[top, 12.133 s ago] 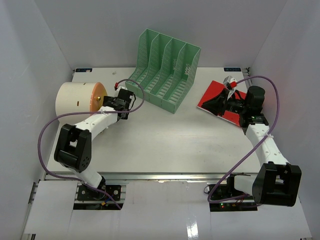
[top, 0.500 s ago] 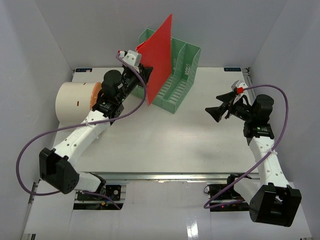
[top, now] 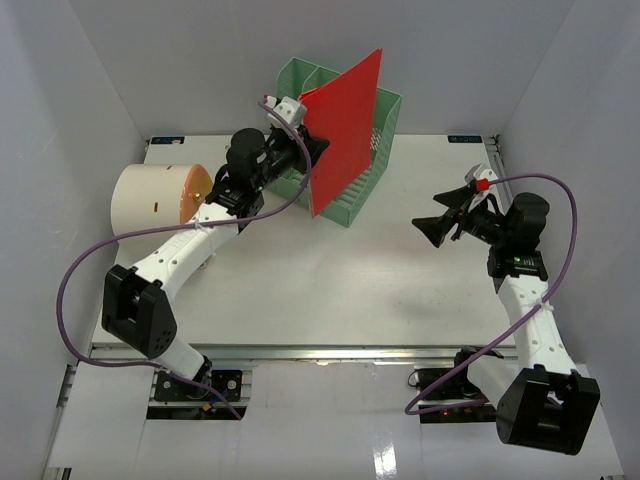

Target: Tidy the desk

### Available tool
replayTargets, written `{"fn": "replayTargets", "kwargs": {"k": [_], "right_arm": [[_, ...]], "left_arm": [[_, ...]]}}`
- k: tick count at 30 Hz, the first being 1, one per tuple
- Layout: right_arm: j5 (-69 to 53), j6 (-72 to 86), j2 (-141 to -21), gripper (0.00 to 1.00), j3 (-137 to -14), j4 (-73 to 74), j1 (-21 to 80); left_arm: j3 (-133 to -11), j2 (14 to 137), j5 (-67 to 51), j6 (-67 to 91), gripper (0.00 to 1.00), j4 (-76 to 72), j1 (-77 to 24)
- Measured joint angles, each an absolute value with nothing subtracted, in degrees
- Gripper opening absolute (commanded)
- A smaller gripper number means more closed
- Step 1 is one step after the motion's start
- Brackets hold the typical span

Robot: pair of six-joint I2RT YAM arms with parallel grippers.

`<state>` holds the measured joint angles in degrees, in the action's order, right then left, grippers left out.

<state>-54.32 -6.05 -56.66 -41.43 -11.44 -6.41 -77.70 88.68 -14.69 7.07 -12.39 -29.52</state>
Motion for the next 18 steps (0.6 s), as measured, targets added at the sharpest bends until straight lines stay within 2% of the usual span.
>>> {"fn": "replayTargets", "kwargs": {"k": [18], "right_arm": [[-54.6, -4.8, -56.6, 0.91, -41.3, -12.7, -7.1]], "left_arm": [[-89.5, 106.1, -15.4, 6.9, 0.00, -17.2, -29.5]]}}
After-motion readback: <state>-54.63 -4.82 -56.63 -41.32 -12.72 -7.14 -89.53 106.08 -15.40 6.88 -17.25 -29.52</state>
